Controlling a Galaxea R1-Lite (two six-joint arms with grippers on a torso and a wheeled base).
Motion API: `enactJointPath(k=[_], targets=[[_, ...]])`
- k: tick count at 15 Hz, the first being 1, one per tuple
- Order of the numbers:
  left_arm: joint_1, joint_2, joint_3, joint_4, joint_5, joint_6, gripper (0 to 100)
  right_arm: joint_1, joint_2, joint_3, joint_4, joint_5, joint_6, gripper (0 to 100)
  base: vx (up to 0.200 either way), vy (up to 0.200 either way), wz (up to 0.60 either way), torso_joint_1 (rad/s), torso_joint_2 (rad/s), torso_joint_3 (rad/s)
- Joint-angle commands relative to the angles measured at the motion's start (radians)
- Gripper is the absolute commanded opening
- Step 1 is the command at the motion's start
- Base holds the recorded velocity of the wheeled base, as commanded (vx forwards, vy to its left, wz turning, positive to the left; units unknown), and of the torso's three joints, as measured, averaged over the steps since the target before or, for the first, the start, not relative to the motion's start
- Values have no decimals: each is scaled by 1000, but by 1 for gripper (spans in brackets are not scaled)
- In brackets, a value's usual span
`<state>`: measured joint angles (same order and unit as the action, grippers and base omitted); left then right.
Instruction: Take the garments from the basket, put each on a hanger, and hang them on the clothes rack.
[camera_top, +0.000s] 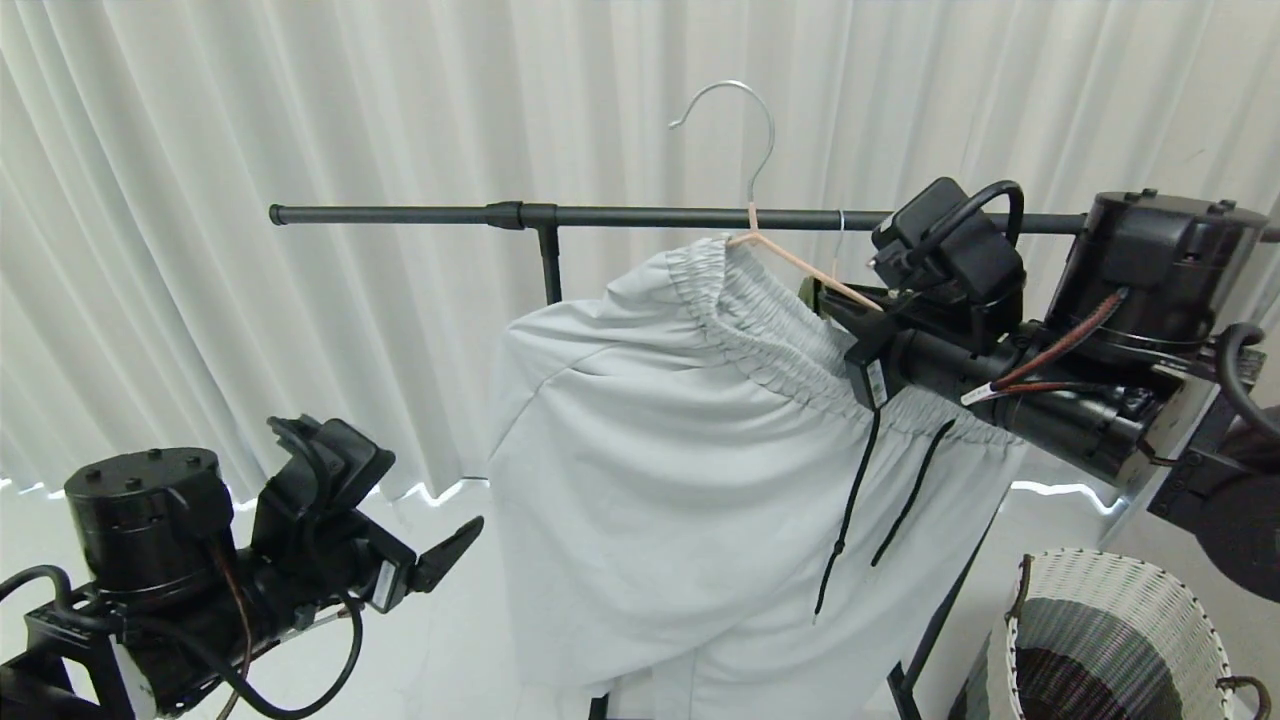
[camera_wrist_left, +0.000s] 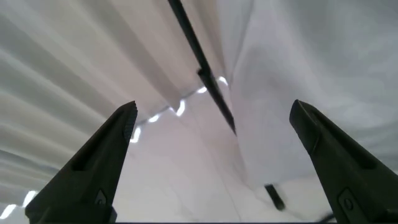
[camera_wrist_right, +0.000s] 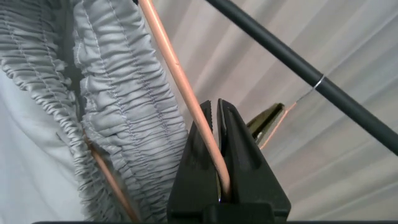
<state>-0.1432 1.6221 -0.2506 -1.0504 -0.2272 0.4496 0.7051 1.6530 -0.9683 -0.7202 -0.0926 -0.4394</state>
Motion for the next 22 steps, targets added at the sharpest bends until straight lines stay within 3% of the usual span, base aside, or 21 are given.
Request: enactJointPath(k=[1, 4, 7, 10, 11, 18, 22], targets=[[68, 45, 30, 0, -84, 0, 100, 16, -32, 5, 1, 1, 8, 0, 0, 0, 0, 0, 0, 0], [65, 48, 11, -2, -100, 0, 100, 68, -47, 28, 1, 5, 62, 0, 0, 0, 0, 0, 0, 0], [57, 44, 19, -14, -109, 0, 100, 66, -44, 30, 2, 14, 65, 0, 0, 0, 0, 0, 0, 0], [57, 53, 22, -115, -116, 0, 100, 66, -48, 36, 2, 16, 65, 0, 0, 0, 0, 0, 0, 0], [57, 51, 22, -123, -118, 0, 0, 66, -58, 51, 1, 16, 68, 0, 0, 0, 0, 0, 0, 0], [56, 53, 5, -123, -118, -2, 0, 54, -73, 60, 1, 10, 70, 0, 0, 0, 0, 0, 0, 0], [131, 70, -33, -125, -116, -12, 0, 31, -93, 80, 8, 5, 68, 0, 0, 0, 0, 0, 0, 0]])
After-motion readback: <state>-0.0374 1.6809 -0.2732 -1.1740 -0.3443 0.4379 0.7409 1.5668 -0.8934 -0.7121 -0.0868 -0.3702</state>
